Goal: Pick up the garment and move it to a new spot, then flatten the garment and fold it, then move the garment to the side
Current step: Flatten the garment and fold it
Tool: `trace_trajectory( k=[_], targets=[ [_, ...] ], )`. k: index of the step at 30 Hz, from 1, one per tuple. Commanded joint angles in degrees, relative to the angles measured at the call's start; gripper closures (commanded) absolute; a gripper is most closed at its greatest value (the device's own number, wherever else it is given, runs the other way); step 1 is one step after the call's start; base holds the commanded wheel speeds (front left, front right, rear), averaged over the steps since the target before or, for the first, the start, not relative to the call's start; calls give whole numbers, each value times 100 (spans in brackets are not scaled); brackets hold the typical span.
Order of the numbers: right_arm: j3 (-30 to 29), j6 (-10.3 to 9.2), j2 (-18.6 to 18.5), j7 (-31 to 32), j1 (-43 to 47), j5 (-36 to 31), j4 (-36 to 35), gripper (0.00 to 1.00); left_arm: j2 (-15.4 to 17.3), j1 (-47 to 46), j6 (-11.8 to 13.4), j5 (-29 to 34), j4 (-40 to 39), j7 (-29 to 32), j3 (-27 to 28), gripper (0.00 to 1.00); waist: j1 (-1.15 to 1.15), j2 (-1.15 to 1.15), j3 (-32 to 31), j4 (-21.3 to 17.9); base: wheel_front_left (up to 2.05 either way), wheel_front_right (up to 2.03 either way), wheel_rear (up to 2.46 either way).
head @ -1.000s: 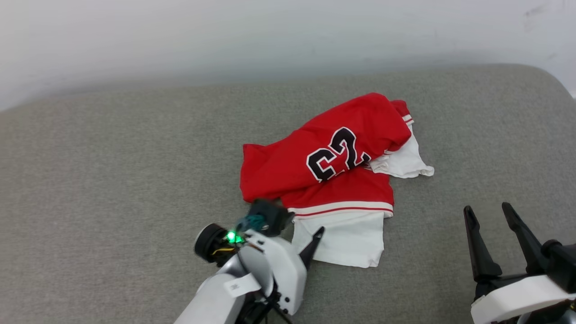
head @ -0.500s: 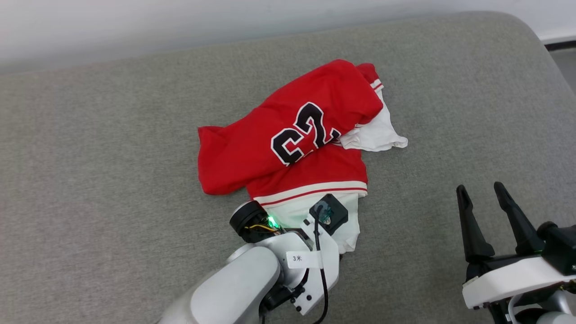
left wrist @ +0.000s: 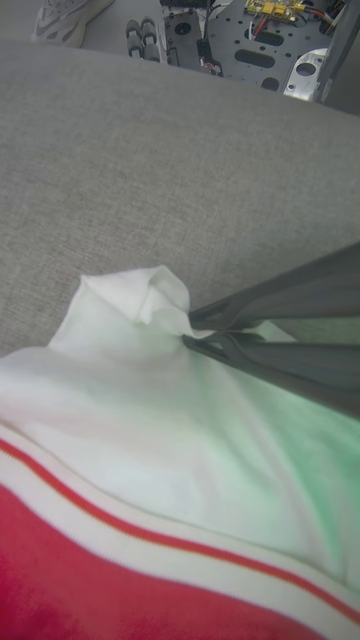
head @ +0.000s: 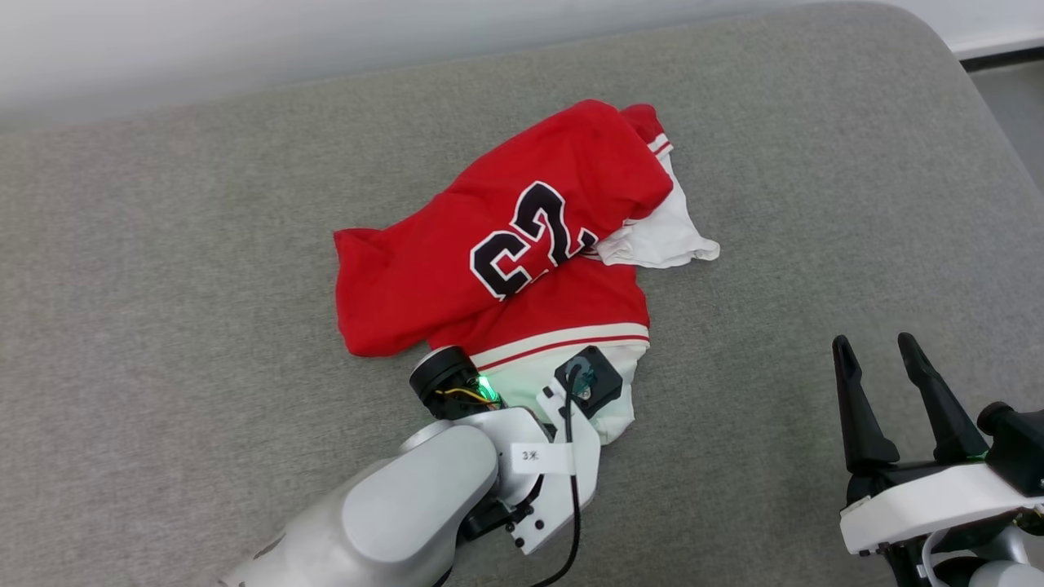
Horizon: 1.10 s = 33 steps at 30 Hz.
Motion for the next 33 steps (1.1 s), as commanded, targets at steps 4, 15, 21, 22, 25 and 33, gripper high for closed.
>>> trace_trajectory(
  k=[4,15,21,22,25,33],
  targets=[
    [-83,-4,17,-12,35,71,67,0,242,224,110,20,35,-496,116,100,-1,0,-227,234,0,0,0],
    [-318,-4,15,212,265,20,13,0,1273,1096,1035,-256,-1530,-1184,866,100,-1,0,-774,917,0,0,0],
    [-405,-4,14,317,376,-23,-61,0,1971,1826,1700,-557,-2179,-1297,1375,100,-1,0,-960,1187,0,0,0],
    [-422,-4,15,337,395,-17,-72,0,2079,1947,1804,-609,-2269,-1333,1453,100,-1,0,-976,1218,0,0,0],
    [-444,-4,15,373,437,-12,-116,0,2383,2330,2122,-759,-2493,-1428,1707,100,-1,0,-1007,1275,0,0,0],
    [-457,-4,16,441,415,21,-179,0,2448,3245,2502,-1306,-2502,-1901,2107,100,-1,0,-940,1251,0,0,0]
  ],
)
